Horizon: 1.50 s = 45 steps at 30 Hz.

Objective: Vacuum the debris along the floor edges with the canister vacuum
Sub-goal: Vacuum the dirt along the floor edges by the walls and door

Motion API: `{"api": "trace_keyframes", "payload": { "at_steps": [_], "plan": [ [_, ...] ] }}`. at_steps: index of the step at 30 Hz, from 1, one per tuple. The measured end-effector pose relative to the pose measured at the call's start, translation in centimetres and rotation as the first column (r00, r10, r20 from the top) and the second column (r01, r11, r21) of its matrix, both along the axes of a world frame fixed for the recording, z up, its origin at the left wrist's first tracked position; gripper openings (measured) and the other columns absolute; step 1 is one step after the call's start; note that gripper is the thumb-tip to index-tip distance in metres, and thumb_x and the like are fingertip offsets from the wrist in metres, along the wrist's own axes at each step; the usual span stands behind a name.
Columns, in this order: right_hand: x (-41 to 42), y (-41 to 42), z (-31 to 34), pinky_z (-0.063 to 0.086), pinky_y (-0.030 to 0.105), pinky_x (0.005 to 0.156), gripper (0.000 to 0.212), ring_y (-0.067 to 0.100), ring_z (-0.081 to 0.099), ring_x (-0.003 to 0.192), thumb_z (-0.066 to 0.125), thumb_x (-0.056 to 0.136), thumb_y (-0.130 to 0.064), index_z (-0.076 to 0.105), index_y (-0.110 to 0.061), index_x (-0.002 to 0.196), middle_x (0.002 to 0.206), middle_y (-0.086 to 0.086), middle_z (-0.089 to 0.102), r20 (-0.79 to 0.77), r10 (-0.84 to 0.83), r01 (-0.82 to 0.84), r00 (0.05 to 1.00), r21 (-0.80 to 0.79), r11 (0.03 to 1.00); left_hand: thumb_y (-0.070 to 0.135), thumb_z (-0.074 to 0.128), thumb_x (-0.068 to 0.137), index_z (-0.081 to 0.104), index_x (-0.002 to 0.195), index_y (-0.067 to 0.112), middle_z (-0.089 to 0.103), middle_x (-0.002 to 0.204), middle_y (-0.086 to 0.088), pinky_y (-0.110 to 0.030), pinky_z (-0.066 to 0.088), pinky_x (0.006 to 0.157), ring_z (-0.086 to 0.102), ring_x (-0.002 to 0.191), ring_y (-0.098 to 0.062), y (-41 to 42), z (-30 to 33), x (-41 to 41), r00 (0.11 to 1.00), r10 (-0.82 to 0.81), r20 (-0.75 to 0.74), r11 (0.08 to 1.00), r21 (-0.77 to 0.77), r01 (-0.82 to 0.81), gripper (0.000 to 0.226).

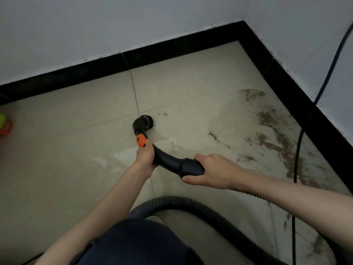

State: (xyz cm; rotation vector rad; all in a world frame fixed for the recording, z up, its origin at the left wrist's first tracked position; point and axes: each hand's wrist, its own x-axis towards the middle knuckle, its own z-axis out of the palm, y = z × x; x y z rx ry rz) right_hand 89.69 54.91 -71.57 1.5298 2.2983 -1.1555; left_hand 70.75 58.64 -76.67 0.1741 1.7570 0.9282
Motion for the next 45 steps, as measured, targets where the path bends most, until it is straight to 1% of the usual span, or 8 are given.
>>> {"api": "trace_keyframes", "payload": {
  "at_steps": [8, 11, 15, 21, 25, 33, 40, 45],
  "plan": [
    [1.9, 0.6, -1.2, 0.048, 0.032, 0.069, 0.051, 0.019, 0.06, 0.081, 0.056, 0.08, -0.07, 0.051, -0.023, 0.098, 0.09, 0.0, 0.061, -0.004, -0.113, 0.113, 0.994, 0.031, 0.993, 0.031, 0.04, 0.1, 0.032, 0.139, 0.007, 0.05, 0.129, -0.016, -0.043, 0.048, 0.082, 0.051, 0.117, -0.033, 2.0, 0.0, 2.1, 0.993, -0.111, 0.047, 0.994, 0.024, 0.109, 0.046],
    [1.5, 1.5, -1.4, 0.049, 0.033, 0.069, 0.051, 0.018, 0.06, 0.08, 0.057, 0.08, -0.069, 0.052, -0.021, 0.095, 0.088, 0.0, 0.061, -0.039, -0.173, 0.174, 0.984, 0.034, 0.984, 0.03, 0.042, 0.1, 0.034, 0.135, 0.005, 0.052, 0.113, -0.013, -0.041, 0.048, 0.082, 0.054, 0.108, -0.03, 3.5, 0.5, 1.9, 0.99, -0.123, 0.072, 0.992, 0.05, 0.12, 0.044],
    [1.8, 0.8, -1.5, 0.049, 0.032, 0.066, 0.049, 0.015, 0.06, 0.076, 0.056, 0.079, -0.07, 0.051, -0.022, 0.093, 0.084, -0.003, 0.061, -0.022, -0.155, 0.156, 0.988, 0.027, 0.987, 0.03, 0.046, 0.098, 0.039, 0.12, 0.007, 0.054, 0.095, -0.009, -0.038, 0.048, 0.078, 0.056, 0.088, -0.023, 2.5, 0.4, 1.5, 0.976, -0.141, 0.165, 0.99, 0.05, 0.134, 0.033],
    [1.2, 0.4, -1.8, 0.048, 0.029, 0.065, 0.046, 0.012, 0.06, 0.077, 0.057, 0.082, -0.066, 0.053, -0.023, 0.096, 0.082, -0.007, 0.06, -0.046, -0.036, 0.036, 0.998, -0.018, 0.999, 0.03, 0.047, 0.095, 0.042, 0.11, 0.008, 0.055, 0.104, -0.011, -0.036, 0.049, 0.077, 0.055, 0.097, -0.025, -0.3, -0.7, 0.6, 1.0, 0.024, -0.004, 0.999, 0.041, -0.023, 0.027],
    [0.5, 0.2, -1.8, 0.047, 0.026, 0.062, 0.043, 0.011, 0.06, 0.076, 0.059, 0.082, -0.065, 0.054, -0.024, 0.097, 0.083, -0.008, 0.06, -0.046, 0.016, -0.018, 0.999, -0.045, 0.999, 0.033, 0.047, 0.094, 0.043, 0.112, 0.008, 0.055, 0.107, -0.012, -0.038, 0.05, 0.079, 0.055, 0.099, -0.027, -1.7, -1.2, -0.5, 0.995, 0.063, -0.078, 0.998, -0.002, -0.063, 0.031],
    [4.4, -1.1, -1.3, 0.052, 0.03, 0.067, 0.043, 0.011, 0.062, 0.073, 0.059, 0.079, -0.067, 0.055, -0.026, 0.093, 0.082, -0.007, 0.064, 0.001, -0.04, 0.04, 0.999, -0.102, 0.994, 0.027, 0.046, 0.095, 0.043, 0.111, 0.007, 0.053, 0.092, -0.008, -0.036, 0.048, 0.073, 0.055, 0.094, -0.025, -2.6, -1.1, 3.3, 1.0, -0.008, 0.024, 1.0, 0.018, 0.007, 0.025],
    [7.0, -0.9, -0.4, 0.048, 0.028, 0.063, 0.04, 0.011, 0.06, 0.072, 0.06, 0.078, -0.067, 0.054, -0.028, 0.088, 0.083, -0.006, 0.062, 0.068, -0.108, 0.115, 0.992, -0.11, 0.987, 0.026, 0.044, 0.097, 0.04, 0.112, 0.008, 0.052, 0.105, -0.012, -0.037, 0.048, 0.075, 0.053, 0.1, -0.027, -1.3, -0.6, 6.5, 0.99, -0.104, 0.099, 0.995, 0.018, 0.103, 0.024],
    [7.5, -0.8, -0.5, 0.046, 0.027, 0.062, 0.043, 0.012, 0.06, 0.073, 0.059, 0.079, -0.068, 0.052, -0.026, 0.088, 0.084, -0.004, 0.062, 0.139, -0.136, 0.146, 0.981, -0.066, 0.987, 0.024, 0.043, 0.096, 0.042, 0.112, 0.009, 0.051, 0.095, -0.008, -0.037, 0.047, 0.075, 0.052, 0.096, -0.025, 0.6, -0.9, 8.0, 0.979, -0.183, 0.086, 0.983, 0.029, 0.181, 0.022]
  ]
}}
